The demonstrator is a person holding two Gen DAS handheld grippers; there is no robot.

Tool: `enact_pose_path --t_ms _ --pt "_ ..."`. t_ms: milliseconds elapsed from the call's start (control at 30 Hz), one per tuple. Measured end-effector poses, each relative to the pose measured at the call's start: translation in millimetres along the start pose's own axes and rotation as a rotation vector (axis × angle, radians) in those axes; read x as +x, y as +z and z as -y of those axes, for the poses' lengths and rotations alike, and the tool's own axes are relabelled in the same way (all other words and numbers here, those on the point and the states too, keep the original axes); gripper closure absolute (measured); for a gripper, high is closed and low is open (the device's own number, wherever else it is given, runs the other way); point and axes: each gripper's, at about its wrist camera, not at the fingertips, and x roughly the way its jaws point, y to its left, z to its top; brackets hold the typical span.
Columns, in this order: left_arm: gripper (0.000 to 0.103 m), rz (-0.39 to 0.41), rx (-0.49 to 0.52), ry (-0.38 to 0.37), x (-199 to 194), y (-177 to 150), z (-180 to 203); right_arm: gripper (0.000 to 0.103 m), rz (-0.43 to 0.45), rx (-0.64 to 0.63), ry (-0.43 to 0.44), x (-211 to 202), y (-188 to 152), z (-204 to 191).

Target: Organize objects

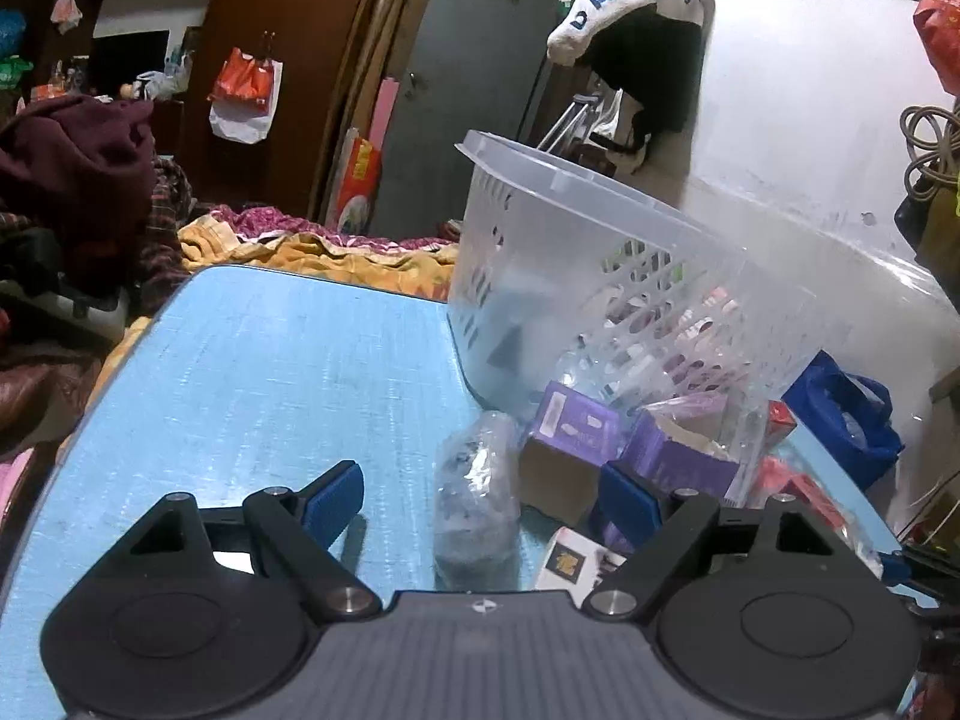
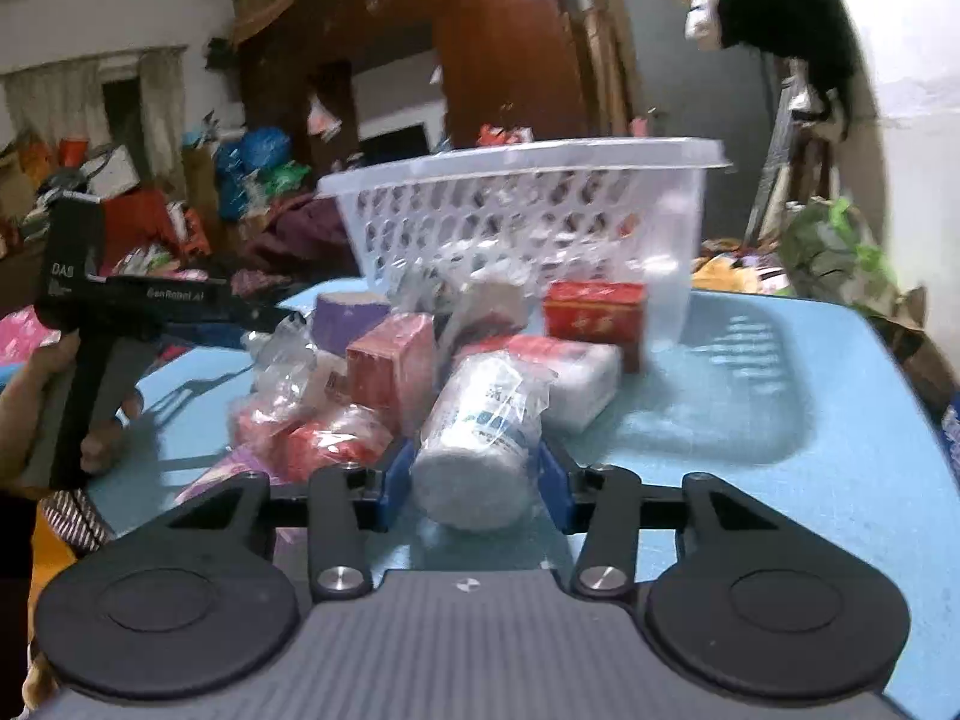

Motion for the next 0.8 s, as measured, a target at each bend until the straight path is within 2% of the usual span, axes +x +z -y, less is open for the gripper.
enact_pose_path --t_ms 33,67,100,133,233,400,533,700,800 --pt "0.025 -0.007 0.004 0.004 2 -1 1 0.055 0.013 0.017 0.000 -5 -1 3" --pt "0.049 -0.018 0.009 0.009 4 -1 2 0.055 0.028 0.036 -0.003 -9 -3 7" --pt "0.063 -0.031 0.012 0.013 6 -1 2 0.055 0.045 0.054 -0.014 -15 -5 11" --pt "0.067 -0.038 0.010 0.013 6 -2 3 0.055 0.058 0.065 -0.027 -19 -7 13" --pt "0.068 0.005 0.011 0.006 -1 -4 5 0.055 0.087 0.083 -0.068 -25 -10 19" --pt "0.068 0.199 -0.006 -0.074 -29 -16 9 0.055 0.111 0.063 -0.151 -20 -9 20" --pt "0.067 0.312 -0.024 -0.150 -44 -25 11 0.055 0.126 0.035 -0.184 -15 -6 16" --pt "0.067 0.353 -0.014 -0.164 -48 -29 12 0.055 0.155 0.005 -0.224 -11 -10 12" --pt "0.067 0.369 0.017 -0.163 -50 -32 16 0.055 0.184 0.026 -0.217 -15 -11 15"
